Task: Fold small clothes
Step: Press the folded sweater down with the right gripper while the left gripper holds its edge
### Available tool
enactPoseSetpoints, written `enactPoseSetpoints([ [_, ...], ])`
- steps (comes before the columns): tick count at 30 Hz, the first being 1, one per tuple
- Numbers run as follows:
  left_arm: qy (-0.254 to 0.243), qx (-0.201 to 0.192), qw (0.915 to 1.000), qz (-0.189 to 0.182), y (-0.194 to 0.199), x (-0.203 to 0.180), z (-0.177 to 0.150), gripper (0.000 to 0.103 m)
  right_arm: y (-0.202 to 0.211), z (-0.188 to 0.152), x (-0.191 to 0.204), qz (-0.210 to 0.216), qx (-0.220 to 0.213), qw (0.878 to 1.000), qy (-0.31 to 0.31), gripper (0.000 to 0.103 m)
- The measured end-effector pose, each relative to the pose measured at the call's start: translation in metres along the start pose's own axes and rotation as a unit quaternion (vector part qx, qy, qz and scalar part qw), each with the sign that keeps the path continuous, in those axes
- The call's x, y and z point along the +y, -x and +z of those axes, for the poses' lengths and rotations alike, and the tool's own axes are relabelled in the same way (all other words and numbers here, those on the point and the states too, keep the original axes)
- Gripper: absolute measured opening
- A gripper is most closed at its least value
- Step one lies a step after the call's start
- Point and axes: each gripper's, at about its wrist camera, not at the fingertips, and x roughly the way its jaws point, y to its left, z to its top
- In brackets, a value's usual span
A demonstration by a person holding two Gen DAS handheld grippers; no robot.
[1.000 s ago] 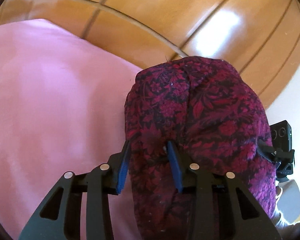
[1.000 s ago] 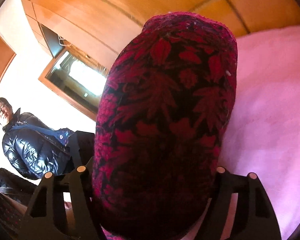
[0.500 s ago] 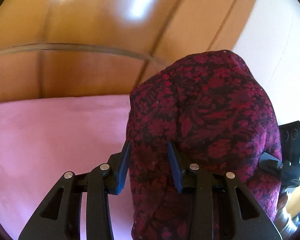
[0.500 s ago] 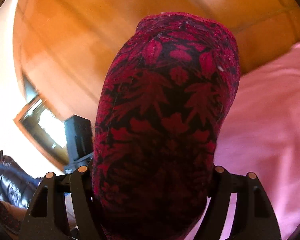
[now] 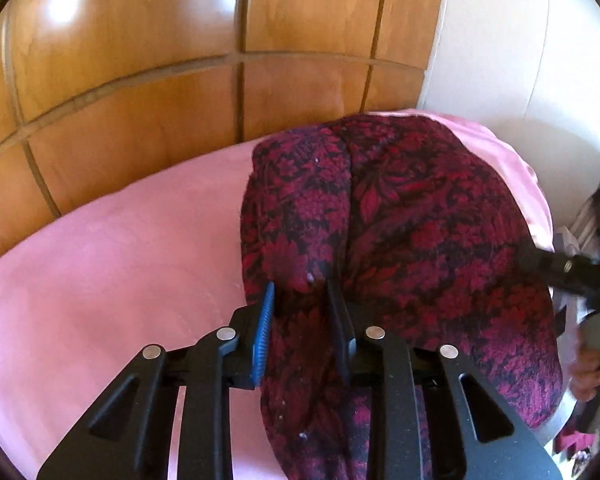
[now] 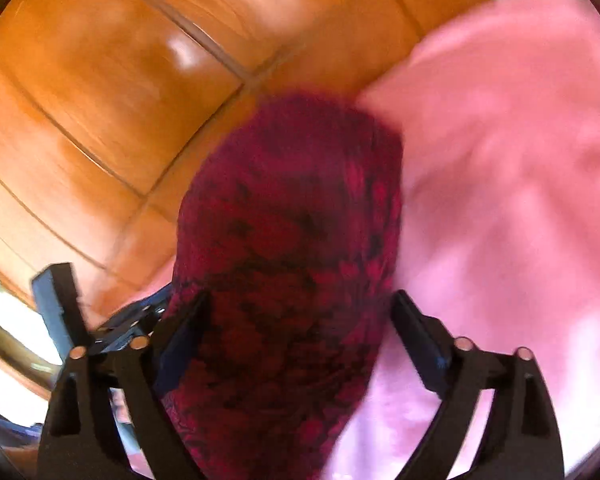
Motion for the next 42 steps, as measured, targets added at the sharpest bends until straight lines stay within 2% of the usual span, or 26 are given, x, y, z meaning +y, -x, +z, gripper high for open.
enactPoseSetpoints([
  [4, 0.012, -0.002, 0.9998, 0.016, 0.005, 0.002, -0.001, 0.026, 0.026, 0.012, 0.059, -0.054, -0.04, 0.995, 0.074, 0.056],
  [7, 0.022, 0.001, 0.9994, 0.025, 0.011, 0.001, -0.011, 0.023, -0.004, 0.027, 0.094, -0.088, -0.004, 0.991, 0.102, 0.054],
  [8, 0.023, 0.004, 0.9993, 0.031, 0.011, 0.002, -0.012, 0.023, -0.025, 0.042, 0.088, -0.104, 0.011, 0.989, 0.108, 0.055],
  [9, 0.024, 0.008, 0.999, 0.036, 0.01, 0.002, -0.012, 0.023, -0.048, 0.051, 0.087, -0.124, 0.048, 0.984, 0.118, 0.055],
  [11, 0.032, 0.019, 0.998, 0.051, 0.002, 0.006, -0.011, 0.023, -0.082, 0.054, 0.094, -0.143, 0.078, 0.979, 0.122, 0.056],
  [14, 0.055, 0.029, 0.9964, 0.059, -0.004, 0.017, -0.011, 0.023, -0.115, 0.061, 0.107, -0.164, 0.104, 0.971, 0.14, 0.056],
  [16, 0.07, 0.029, 0.9955, 0.058, -0.001, 0.018, -0.013, 0.023, -0.12, 0.061, 0.108, -0.17, 0.101, 0.969, 0.147, 0.057],
  [21, 0.068, 0.01, 0.9961, 0.055, 0.01, 0.008, -0.02, 0.023, -0.093, 0.037, 0.091, -0.137, 0.039, 0.979, 0.143, 0.058],
  [24, 0.059, 0.002, 0.9966, 0.058, 0.015, 0.002, -0.021, 0.023, -0.064, 0.029, 0.101, -0.101, 0.01, 0.987, 0.125, 0.065],
  [26, 0.061, 0.003, 0.9965, 0.057, 0.017, 0.002, -0.021, 0.023, -0.05, 0.025, 0.103, -0.091, -0.001, 0.989, 0.118, 0.066],
  [33, 0.065, 0.006, 0.9962, 0.058, 0.022, 0.003, -0.02, 0.023, -0.004, -0.001, 0.116, -0.093, -0.018, 0.99, 0.106, 0.068],
  [42, 0.071, 0.011, 0.9956, 0.059, 0.019, 0.003, -0.023, 0.023, 0.036, -0.045, 0.131, -0.121, -0.019, 0.984, 0.129, 0.058],
])
